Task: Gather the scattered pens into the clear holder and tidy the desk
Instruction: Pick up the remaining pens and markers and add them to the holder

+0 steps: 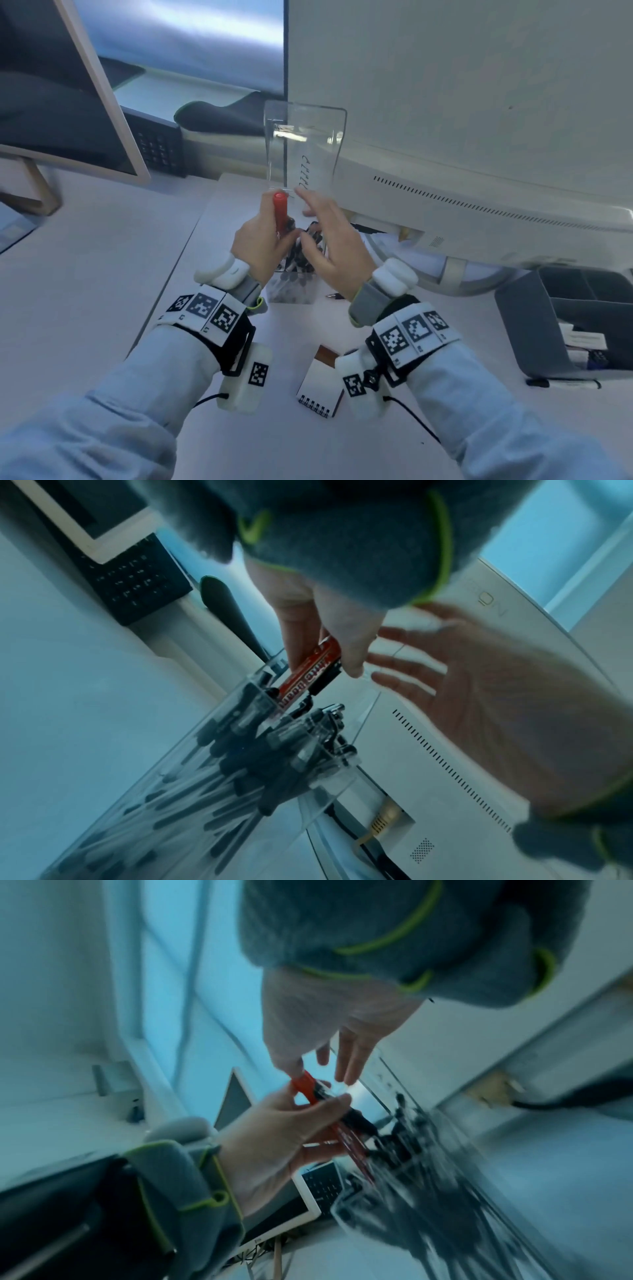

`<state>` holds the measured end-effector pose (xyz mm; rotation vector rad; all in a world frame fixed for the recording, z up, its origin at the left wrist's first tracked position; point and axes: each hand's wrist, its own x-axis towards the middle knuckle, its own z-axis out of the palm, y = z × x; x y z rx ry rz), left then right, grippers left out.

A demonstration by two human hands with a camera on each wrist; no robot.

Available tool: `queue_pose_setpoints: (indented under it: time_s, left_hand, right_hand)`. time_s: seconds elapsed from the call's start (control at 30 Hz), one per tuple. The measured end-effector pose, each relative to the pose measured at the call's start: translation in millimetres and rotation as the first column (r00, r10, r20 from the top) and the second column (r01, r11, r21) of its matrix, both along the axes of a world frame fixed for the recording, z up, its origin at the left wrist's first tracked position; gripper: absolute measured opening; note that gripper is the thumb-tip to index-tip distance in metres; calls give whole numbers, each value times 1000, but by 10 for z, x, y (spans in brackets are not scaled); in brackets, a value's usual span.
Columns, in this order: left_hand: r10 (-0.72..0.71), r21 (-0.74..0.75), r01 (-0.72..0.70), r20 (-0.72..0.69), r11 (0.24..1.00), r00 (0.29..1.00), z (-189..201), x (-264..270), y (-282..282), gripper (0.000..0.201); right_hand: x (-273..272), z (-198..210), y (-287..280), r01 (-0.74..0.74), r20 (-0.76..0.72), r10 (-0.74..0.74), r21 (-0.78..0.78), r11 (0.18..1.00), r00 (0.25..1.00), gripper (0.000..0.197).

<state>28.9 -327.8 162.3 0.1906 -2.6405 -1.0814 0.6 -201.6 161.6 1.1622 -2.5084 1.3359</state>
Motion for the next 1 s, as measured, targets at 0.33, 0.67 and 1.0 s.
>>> queue_pose_setpoints:
  time_s: [0.33, 0.67, 1.0]
  left_hand:
    - [26, -12, -24, 185, 1000, 982, -220, 18, -116, 59]
    - [-47, -225, 43, -14, 973, 999, -406, 200, -279, 37]
    - [-309, -350, 267, -69, 898, 948, -401, 346, -100, 25]
  right_hand:
    - [-335, -2, -462, 33, -150, 45, 479, 877, 988, 37]
    - [-245, -153, -391, 57, -270, 350, 855, 515, 897, 31]
    - [-567, -338, 624, 223, 24, -286, 568, 793, 958, 30]
